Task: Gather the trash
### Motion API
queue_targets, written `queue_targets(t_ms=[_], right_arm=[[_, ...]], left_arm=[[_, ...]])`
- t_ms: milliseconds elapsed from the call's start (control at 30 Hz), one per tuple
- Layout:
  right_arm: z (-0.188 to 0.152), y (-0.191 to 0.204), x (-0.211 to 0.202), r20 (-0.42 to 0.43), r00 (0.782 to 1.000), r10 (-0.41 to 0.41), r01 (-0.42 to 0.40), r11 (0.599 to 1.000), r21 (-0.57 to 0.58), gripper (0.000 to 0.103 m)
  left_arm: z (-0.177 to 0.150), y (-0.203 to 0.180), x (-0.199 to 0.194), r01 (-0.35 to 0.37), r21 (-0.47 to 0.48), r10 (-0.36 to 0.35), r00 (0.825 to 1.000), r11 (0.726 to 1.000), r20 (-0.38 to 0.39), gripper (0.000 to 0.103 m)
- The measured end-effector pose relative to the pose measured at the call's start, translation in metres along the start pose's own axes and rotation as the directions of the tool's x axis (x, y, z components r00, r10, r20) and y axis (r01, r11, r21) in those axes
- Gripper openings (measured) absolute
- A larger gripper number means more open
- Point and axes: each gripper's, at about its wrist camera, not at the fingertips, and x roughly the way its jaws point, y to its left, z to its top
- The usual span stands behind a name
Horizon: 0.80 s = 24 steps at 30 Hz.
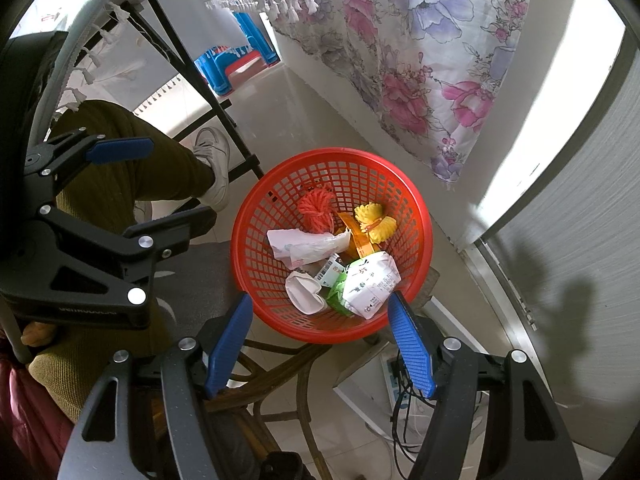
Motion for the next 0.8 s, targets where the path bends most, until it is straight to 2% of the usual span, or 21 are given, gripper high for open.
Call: queue_targets(t_ms=[800], right_arm=[[0.002,0.011,0.002,-0.002,1.000,0.009,-0.009,1.000,-0.010,0.069]], left_arm=[[0.000,0.000,0.001,0.005,0.002,-0.005,1.000,1.000,-0.005,0.094]])
